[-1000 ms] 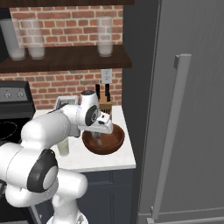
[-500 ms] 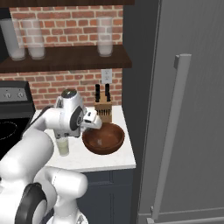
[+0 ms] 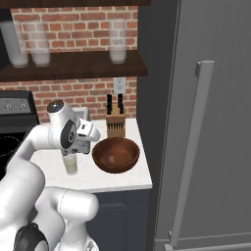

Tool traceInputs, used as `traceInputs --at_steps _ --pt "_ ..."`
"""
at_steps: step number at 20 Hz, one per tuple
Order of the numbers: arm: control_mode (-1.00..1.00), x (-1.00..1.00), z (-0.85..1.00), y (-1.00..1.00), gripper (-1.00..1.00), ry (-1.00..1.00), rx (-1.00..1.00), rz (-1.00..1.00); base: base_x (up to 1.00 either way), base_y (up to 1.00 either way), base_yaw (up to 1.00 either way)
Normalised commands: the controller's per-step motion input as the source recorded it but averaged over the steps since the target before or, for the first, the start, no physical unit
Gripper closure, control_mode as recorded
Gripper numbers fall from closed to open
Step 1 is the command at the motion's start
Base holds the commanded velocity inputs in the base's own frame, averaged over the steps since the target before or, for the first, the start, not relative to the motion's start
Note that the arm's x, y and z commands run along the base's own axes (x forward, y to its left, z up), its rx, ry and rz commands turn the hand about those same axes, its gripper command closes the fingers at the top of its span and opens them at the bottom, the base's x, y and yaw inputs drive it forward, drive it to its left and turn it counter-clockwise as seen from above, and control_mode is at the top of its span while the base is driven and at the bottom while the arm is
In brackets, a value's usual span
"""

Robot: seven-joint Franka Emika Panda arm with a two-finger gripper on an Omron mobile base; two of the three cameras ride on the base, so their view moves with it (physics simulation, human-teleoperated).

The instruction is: Grab a lemon wedge from the fridge and one ice cube from the ice bowl, and put them in the glass of lemonade.

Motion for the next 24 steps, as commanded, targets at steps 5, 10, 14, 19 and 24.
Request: traceInputs --at_steps 5,10,14,19,24 --pt "-1.0 -0.2 0.07 0.32 1.0 -0.01 -0.12 0.0 0.0 0.0 0.0" --pt "-1.0 -0.21 0.01 0.31 1.0 0.04 -0.18 0.01 0.0 0.0 0.0" --pt "-1.0 -0.11 0.0 0.31 1.0 0.06 -0.17 0.01 0.0 0.0 0.0" --pt "-1.0 -0.01 0.0 0.32 1.0 0.1 -0.12 0.01 0.0 0.0 0.0" --pt "-1.0 0.0 0.0 0.26 1.0 0.11 -0.06 0.01 0.0 0.0 0.0"
